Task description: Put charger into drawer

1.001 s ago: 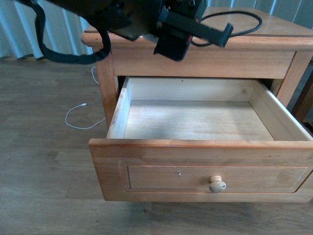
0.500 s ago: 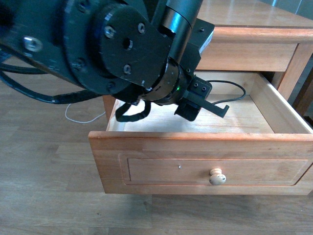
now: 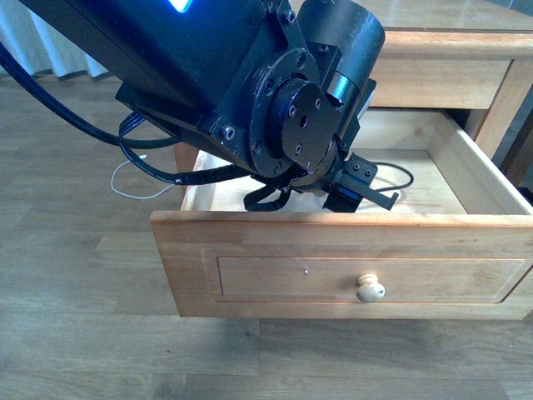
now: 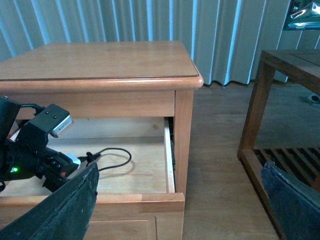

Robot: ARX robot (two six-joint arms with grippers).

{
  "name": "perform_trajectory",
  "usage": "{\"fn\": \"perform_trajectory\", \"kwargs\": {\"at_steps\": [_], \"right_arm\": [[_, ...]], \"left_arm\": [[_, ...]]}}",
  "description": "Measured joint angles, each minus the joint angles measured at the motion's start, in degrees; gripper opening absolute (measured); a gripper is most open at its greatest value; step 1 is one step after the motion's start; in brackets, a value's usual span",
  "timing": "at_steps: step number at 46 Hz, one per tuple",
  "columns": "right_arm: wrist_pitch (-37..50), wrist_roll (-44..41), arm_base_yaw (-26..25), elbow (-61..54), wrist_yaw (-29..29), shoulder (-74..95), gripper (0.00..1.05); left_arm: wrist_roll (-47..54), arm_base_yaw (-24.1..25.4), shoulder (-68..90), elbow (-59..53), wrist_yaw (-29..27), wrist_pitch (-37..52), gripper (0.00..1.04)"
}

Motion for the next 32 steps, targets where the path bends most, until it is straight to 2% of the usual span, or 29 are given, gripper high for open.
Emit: {"fn": "perform_trajectory", "kwargs": {"at_steps": [5, 14, 32], "right_arm": [[0.00, -0.02, 0.00, 0.00, 0.00, 0.00, 0.96], [0.00, -0.02, 0.00, 0.00, 0.00, 0.00, 0.96], [0.00, -0.02, 0.00, 0.00, 0.00, 0.00, 0.96]], "left_arm": [[0.28, -0.20, -0.72, -0.46, -1.22, 0.85, 0.67], [0.85, -0.39, -8.33, -6.14, -6.71, 5.88, 0.99], [0.39, 4.24, -33.33, -22.73, -15.39, 11.10, 0.99]]}}
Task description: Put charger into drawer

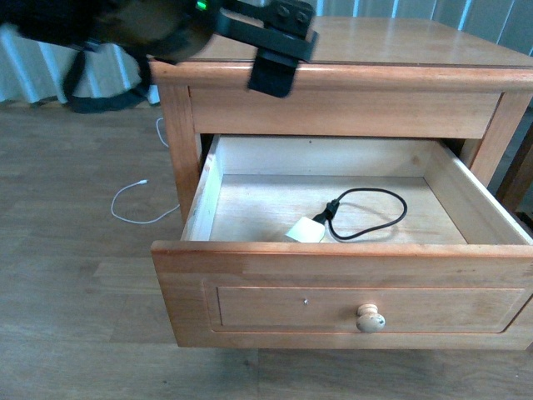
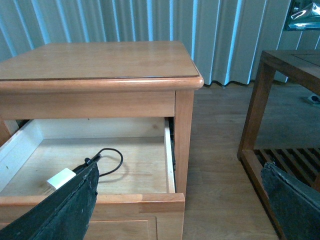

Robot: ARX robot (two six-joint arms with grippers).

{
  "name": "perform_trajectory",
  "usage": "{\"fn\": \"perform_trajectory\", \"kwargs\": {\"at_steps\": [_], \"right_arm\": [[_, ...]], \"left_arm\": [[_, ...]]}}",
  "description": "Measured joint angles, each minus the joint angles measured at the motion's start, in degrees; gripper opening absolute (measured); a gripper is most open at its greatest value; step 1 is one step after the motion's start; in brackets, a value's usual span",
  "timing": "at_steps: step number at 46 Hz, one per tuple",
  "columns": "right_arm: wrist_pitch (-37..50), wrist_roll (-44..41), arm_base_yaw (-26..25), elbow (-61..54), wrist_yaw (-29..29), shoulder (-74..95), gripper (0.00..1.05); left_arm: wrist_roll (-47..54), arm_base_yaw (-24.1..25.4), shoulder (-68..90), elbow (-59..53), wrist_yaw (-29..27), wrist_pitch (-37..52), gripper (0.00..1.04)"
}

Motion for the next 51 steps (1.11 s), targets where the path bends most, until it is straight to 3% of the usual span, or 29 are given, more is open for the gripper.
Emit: {"fn": "perform_trajectory", "kwargs": {"at_steps": [18, 29, 38, 39, 41, 44, 46, 51], "right_arm": [[0.00, 0.02, 0.00, 0.00, 0.00, 0.00, 0.96], [0.00, 0.02, 0.00, 0.00, 0.00, 0.00, 0.96], [0.00, 0.02, 0.02, -0.02, 0.00, 0.00, 0.96], [0.00, 0.00, 0.02, 0.00, 0.02, -0.02, 0.96], [0.00, 0.00, 0.02, -0.02, 0.00, 0.00, 0.96], [0.00, 0.02, 0.02, -0.02, 0.00, -0.02, 0.96], [0.00, 0.00, 0.02, -0.02, 0.00, -0.02, 0.96], [0.00, 0.02, 0.04, -0.02, 0.00, -0.02, 0.96]], "left_arm": [[-1.57, 1.22, -36.06, -20.48, -12.39, -3.72, 0.99], [-8.37, -4.04, -61.68, -28.41, -28.37, -17.75, 0.99], [-11.67, -5.55, -65.53, -29.33, -29.68, -18.84, 0.99], [-11.45, -5.05, -65.83, -29.35, -28.26, -19.41, 0.97], [-9.75, -1.49, -68.26, -30.64, -14.27, -22.05, 0.87], [-8.79, 4.28, -72.46, -35.17, -0.09, -22.10, 0.70], [-8.55, 7.56, -74.69, -37.86, 5.22, -21.49, 0.60], [-8.13, 11.06, -80.63, -42.91, 9.66, -23.80, 0.36]]}}
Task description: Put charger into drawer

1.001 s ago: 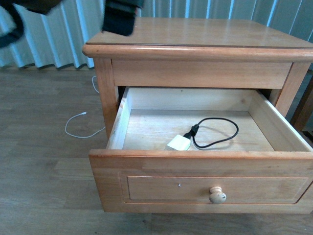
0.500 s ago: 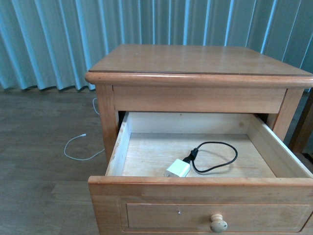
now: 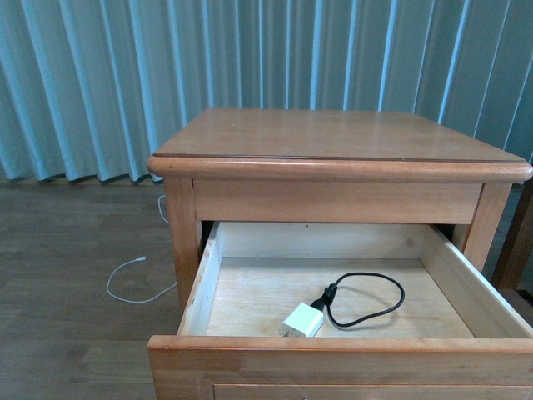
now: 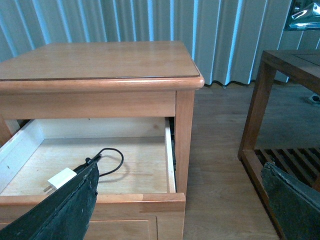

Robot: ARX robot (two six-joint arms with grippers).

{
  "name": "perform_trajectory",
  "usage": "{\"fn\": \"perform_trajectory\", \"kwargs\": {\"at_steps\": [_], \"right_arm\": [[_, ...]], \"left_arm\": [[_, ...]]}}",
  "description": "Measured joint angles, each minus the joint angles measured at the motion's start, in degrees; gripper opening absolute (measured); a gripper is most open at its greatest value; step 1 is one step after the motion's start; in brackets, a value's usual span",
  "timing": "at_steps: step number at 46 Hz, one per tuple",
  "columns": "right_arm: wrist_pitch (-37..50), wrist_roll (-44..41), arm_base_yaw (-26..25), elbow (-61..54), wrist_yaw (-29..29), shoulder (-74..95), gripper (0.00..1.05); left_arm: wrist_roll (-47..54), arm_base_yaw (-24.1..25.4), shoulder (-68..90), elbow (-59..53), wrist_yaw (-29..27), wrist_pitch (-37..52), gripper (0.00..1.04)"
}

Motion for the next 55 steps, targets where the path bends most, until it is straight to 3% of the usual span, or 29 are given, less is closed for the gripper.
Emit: {"fn": "perform_trajectory", "kwargs": {"at_steps": [7, 12, 16, 19, 55], "right_arm": [[0.00, 0.00, 0.00, 0.00, 0.00, 0.00, 0.96], [0.00, -0.02, 0.00, 0.00, 0.00, 0.00, 0.96], [0.00, -0.02, 0.00, 0.00, -0.02, 0.00, 0.96], [0.00, 0.00, 0.00, 0.00, 0.00, 0.00, 0.96], [0.00, -0.02, 0.00, 0.00, -0.02, 0.00, 0.96]], "left_arm": [[0.17, 6.91, -5.35, -5.01, 6.62, 0.55, 0.04], [0.26, 10.29, -7.37, -7.76, 10.05, 1.09, 0.04], [0.37, 16.83, -8.76, -9.18, 17.70, 1.20, 0.04], [0.35, 19.17, -9.55, -10.14, 17.92, 1.46, 0.04], [0.39, 19.43, -15.41, -16.70, 18.56, 2.75, 0.04]]}}
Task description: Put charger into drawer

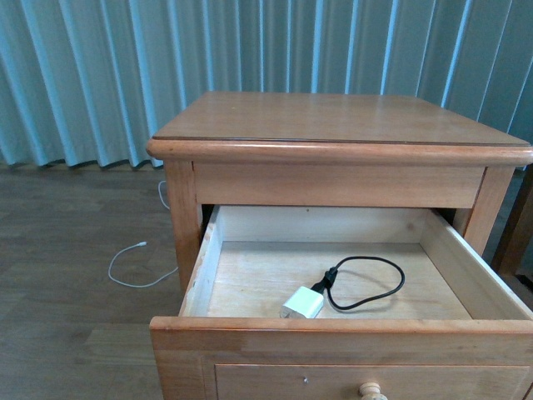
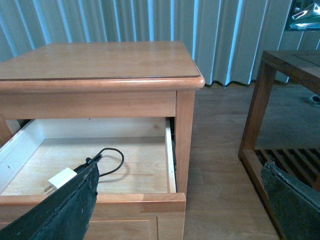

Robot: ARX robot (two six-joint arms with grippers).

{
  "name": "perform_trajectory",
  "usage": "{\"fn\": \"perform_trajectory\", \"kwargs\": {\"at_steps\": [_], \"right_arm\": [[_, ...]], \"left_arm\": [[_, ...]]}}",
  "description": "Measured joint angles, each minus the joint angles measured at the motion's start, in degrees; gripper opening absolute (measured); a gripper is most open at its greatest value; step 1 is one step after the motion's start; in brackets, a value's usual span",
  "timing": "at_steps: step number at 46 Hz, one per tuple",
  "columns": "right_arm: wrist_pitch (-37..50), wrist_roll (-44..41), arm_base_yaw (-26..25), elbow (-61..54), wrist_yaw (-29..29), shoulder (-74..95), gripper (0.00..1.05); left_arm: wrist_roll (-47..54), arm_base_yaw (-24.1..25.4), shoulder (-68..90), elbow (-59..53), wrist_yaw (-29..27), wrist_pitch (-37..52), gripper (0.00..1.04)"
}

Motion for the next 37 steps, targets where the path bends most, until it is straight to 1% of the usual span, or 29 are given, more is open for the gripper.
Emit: {"fn": "perform_trajectory", "kwargs": {"at_steps": [21, 22, 23, 27, 33, 36, 37], "right_arm": [[0.00, 0.00, 0.00, 0.00, 0.02, 0.00, 0.96], [0.00, 0.02, 0.00, 0.00, 0.02, 0.00, 0.96], [0.00, 0.00, 0.00, 0.00, 0.02, 0.00, 0.96], [-0.09, -0.02, 0.00, 0.02, 0.00, 0.02, 0.96], [-12.48, -1.22, 0.66, 3.30, -1.57, 1.66, 0.96], [-16.79, -1.03, 1.11, 4.48, -2.43, 3.85, 0.96], [-17.35, -0.85, 1.18, 4.70, -2.49, 4.31, 0.96]], "left_arm": [[0.00, 0.00, 0.00, 0.00, 0.00, 0.00, 0.04], [-0.04, 0.00, 0.00, 0.00, 0.00, 0.00, 0.06], [0.00, 0.00, 0.00, 0.00, 0.00, 0.00, 0.11], [0.00, 0.00, 0.00, 0.00, 0.00, 0.00, 0.25], [0.00, 0.00, 0.00, 0.00, 0.00, 0.00, 0.47], [0.00, 0.00, 0.00, 0.00, 0.00, 0.00, 0.57], [0.00, 0.00, 0.00, 0.00, 0.00, 0.00, 0.59]]}}
